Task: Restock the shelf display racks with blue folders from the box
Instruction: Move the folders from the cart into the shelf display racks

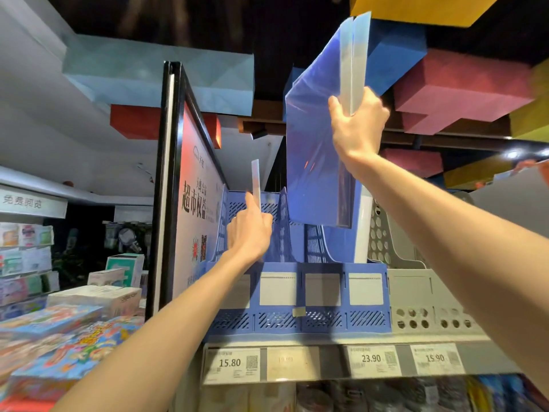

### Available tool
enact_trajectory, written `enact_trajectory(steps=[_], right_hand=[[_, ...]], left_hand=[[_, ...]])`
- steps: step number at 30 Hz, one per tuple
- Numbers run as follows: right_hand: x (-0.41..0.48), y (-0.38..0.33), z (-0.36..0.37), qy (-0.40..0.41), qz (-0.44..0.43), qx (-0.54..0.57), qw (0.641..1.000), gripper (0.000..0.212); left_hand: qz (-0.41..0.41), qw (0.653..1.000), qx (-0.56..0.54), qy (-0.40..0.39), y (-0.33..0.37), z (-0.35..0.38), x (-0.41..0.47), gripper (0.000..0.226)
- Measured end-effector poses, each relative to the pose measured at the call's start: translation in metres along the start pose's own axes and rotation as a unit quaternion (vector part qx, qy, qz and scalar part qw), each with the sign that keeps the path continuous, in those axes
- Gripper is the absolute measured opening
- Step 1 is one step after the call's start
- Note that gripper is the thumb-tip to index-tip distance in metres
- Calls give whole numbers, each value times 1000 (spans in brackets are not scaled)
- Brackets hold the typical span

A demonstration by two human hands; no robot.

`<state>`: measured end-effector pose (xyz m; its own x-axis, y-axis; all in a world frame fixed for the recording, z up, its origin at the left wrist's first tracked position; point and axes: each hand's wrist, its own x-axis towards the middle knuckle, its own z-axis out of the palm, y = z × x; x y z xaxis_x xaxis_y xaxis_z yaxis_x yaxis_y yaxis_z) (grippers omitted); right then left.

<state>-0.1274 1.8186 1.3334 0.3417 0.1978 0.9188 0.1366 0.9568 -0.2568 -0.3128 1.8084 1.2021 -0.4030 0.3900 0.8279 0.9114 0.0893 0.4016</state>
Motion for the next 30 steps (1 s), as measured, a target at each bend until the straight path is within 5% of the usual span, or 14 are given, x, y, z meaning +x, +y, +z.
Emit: enact_trajectory(steps=[13,22,30], right_hand=[[6,-9,3,23,35,17,999,32],[-45,23,44,-22,109,14,994,35],[-64,43,72,-30,144,58,987,36]], left_hand=[[38,998,-43,-41,-11,-11,-3,51],[55,990,-110,-72,-19,-17,-5,39],[47,985,-138,-94,-25,-11,0,61]])
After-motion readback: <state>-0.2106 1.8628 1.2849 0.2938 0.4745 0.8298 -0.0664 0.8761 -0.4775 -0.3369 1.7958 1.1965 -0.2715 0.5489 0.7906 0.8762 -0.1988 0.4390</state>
